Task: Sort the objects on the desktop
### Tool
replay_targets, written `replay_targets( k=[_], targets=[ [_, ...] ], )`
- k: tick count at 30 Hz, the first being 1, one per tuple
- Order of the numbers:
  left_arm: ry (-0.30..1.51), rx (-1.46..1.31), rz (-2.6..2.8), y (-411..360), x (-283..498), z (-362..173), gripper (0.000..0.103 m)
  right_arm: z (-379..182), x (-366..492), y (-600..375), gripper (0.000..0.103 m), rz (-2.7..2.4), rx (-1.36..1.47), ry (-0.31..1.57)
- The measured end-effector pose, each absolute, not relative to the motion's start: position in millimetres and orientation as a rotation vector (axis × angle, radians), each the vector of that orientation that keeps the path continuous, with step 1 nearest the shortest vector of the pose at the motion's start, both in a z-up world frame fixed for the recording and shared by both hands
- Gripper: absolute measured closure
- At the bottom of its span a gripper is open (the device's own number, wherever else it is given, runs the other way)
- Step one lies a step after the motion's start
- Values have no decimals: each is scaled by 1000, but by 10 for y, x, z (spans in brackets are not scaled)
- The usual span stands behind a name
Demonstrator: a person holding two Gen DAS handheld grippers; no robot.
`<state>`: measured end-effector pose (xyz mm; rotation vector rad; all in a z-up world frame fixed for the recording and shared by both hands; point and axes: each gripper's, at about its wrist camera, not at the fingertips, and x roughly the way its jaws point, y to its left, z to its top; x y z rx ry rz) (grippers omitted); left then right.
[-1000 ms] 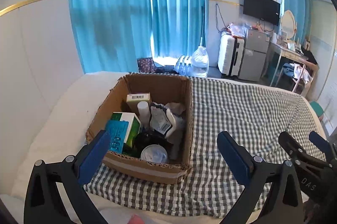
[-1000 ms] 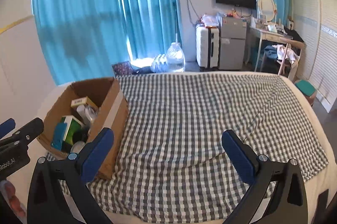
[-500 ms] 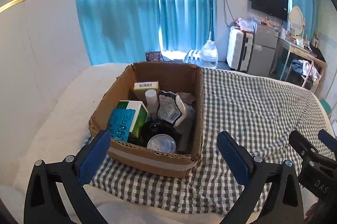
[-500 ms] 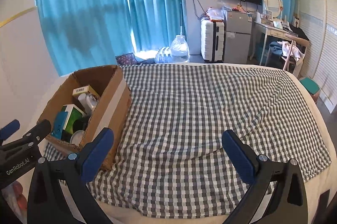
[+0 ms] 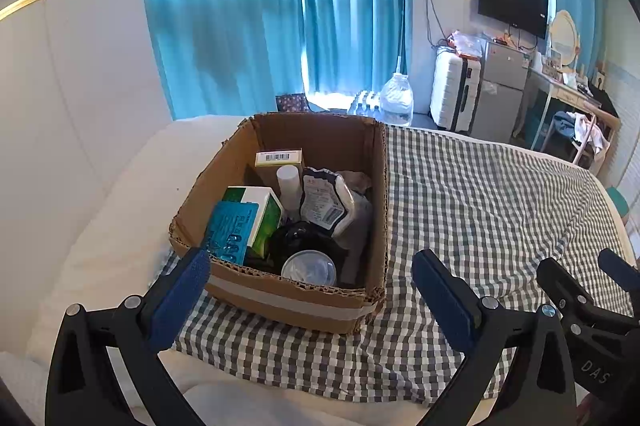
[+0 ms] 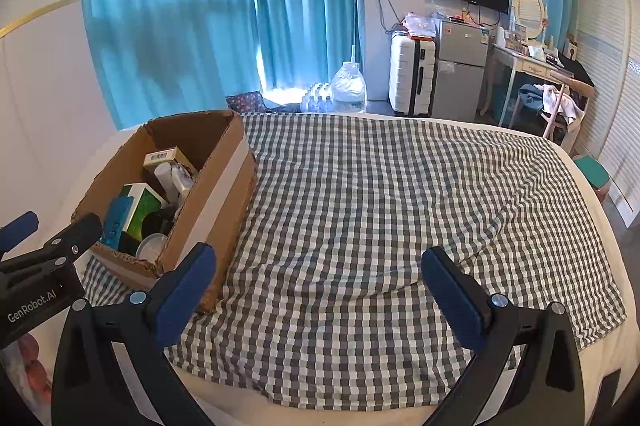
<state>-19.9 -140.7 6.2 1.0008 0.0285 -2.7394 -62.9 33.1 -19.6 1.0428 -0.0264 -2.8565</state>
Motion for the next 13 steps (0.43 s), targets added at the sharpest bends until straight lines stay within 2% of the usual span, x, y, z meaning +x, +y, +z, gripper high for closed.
replay_targets(
  k=[8, 13],
  targets=[
    [90, 1021, -2791, -1417, -153, 59, 0, -188, -616, 314, 0, -2848, 1035, -42],
    [57, 1027, -2773, -1379, -167, 72, 0, -167, -609, 304, 0, -2847, 1030, -45]
  ],
)
